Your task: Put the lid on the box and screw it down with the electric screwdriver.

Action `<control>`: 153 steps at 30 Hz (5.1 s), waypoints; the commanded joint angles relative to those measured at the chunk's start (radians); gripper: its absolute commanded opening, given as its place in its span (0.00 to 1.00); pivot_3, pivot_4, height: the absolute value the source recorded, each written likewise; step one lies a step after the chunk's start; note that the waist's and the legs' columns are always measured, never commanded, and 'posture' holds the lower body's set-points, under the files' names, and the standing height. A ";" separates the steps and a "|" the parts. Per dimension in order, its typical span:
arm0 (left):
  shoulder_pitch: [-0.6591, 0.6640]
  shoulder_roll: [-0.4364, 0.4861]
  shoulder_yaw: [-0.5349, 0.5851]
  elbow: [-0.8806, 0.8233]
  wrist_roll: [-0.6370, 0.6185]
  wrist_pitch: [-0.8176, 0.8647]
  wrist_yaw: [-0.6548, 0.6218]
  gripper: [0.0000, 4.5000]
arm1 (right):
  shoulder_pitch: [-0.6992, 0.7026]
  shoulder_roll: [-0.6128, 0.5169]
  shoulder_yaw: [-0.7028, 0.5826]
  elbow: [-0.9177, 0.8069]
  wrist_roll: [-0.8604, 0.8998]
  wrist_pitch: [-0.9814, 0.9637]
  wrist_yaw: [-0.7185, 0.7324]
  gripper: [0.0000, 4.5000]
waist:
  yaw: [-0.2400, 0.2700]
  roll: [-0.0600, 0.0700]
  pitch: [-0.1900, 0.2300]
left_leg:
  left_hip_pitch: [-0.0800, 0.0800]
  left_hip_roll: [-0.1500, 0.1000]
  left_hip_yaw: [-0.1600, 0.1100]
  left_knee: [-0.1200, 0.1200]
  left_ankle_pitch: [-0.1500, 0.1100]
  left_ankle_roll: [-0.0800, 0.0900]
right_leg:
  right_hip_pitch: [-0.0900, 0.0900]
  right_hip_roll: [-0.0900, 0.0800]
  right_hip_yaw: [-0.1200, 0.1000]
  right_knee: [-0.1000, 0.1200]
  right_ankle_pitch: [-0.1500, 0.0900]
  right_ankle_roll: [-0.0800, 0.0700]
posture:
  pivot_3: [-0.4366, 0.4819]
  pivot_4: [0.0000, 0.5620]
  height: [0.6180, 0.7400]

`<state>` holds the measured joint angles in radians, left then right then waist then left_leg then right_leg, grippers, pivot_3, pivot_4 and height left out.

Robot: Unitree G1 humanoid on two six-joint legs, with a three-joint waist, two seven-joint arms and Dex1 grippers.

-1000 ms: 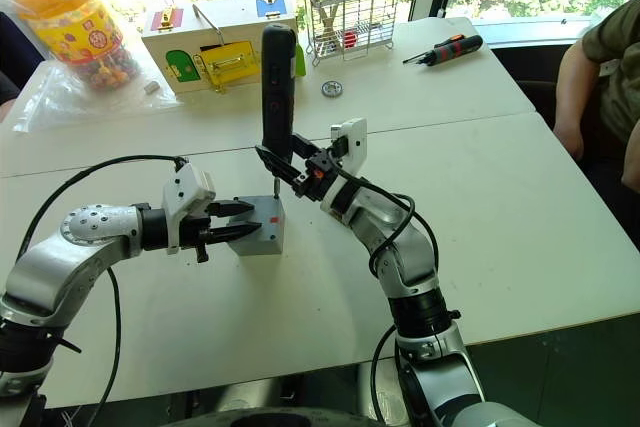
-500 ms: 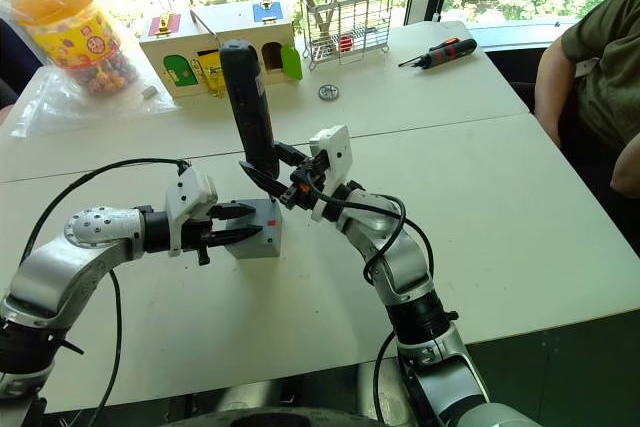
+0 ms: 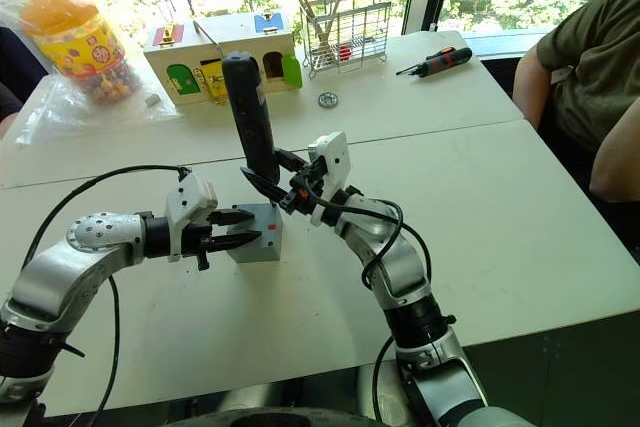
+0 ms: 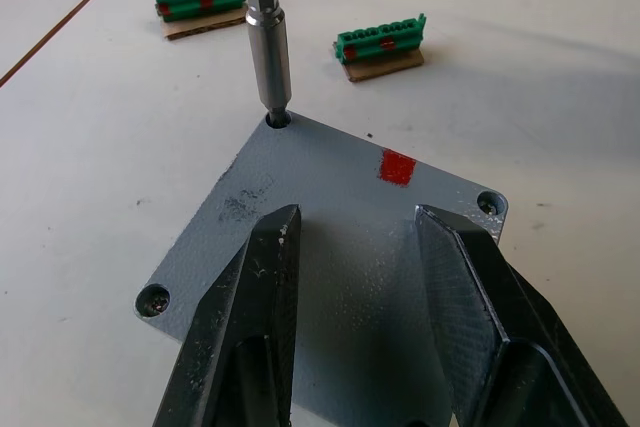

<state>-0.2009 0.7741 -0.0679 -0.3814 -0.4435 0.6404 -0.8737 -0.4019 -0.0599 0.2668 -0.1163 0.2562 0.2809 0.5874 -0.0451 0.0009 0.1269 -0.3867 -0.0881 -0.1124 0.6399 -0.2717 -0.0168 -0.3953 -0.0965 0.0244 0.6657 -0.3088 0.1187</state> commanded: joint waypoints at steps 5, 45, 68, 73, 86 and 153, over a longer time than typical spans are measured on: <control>0.004 -0.004 -0.024 0.011 0.023 0.008 0.001 0.40 | 0.057 0.003 0.082 0.096 -0.017 0.061 0.034 0.39 | 0.001 0.000 -0.002 | 0.015 0.000 0.001 -0.010 -0.003 0.005 | 0.007 -0.001 0.001 -0.004 0.000 0.000 | 0.48 0.27 1.00; 0.021 -0.007 -0.042 0.053 0.056 -0.046 0.000 0.40 | 0.058 0.016 0.055 0.169 -0.044 0.030 0.029 0.39 | 0.001 0.003 -0.009 | 0.015 0.001 0.001 -0.012 -0.003 0.005 | 0.007 -0.001 0.002 -0.007 -0.001 -0.001 | 0.48 0.27 1.00; 0.017 -0.043 -0.089 0.097 0.083 -0.079 -0.006 0.40 | -0.318 -0.012 -0.285 -0.257 0.322 0.531 -0.151 0.39 | 0.023 0.004 0.001 | 0.009 0.000 -0.001 -0.013 -0.002 0.004 | 0.005 -0.002 0.001 -0.012 -0.001 -0.001 | 0.48 0.27 1.00; -0.008 -0.069 -0.086 0.116 0.077 -0.085 0.001 0.40 | -0.392 -0.013 -0.363 -0.215 0.379 0.656 -0.264 0.39 | 0.031 0.004 0.001 | 0.010 0.000 -0.001 -0.013 -0.002 0.004 | 0.005 -0.002 0.001 -0.012 -0.001 -0.001 | 0.48 0.27 1.00; -0.209 0.032 -0.004 -0.020 -0.059 0.029 -0.120 0.40 | -0.627 -0.573 -0.434 0.061 0.461 1.149 -0.138 0.39 | 0.029 0.000 0.019 | -0.023 -0.001 -0.002 -0.001 0.004 -0.005 | -0.019 -0.004 -0.002 -0.005 0.000 -0.001 | 0.48 0.27 1.00; 0.417 0.134 0.494 -0.142 -0.266 0.226 -0.068 0.41 | 0.394 -0.813 -0.356 -0.375 0.309 0.496 0.468 1.00 | 0.037 -0.003 0.037 | -0.020 -0.002 0.000 0.010 -0.001 0.003 | -0.011 -0.005 -0.002 -0.003 0.000 0.000 | 0.48 0.27 1.00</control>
<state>0.2089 0.9084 0.3772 -0.4815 -0.6892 0.8645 -0.9521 -0.0170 -0.8631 -0.1126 -0.4675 0.5755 0.8441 0.9895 -0.0076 -0.0025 0.1643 -0.4059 -0.0900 -0.1129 0.6503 -0.2734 -0.0126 -0.4050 -0.1018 0.0224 0.6630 -0.3086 0.1182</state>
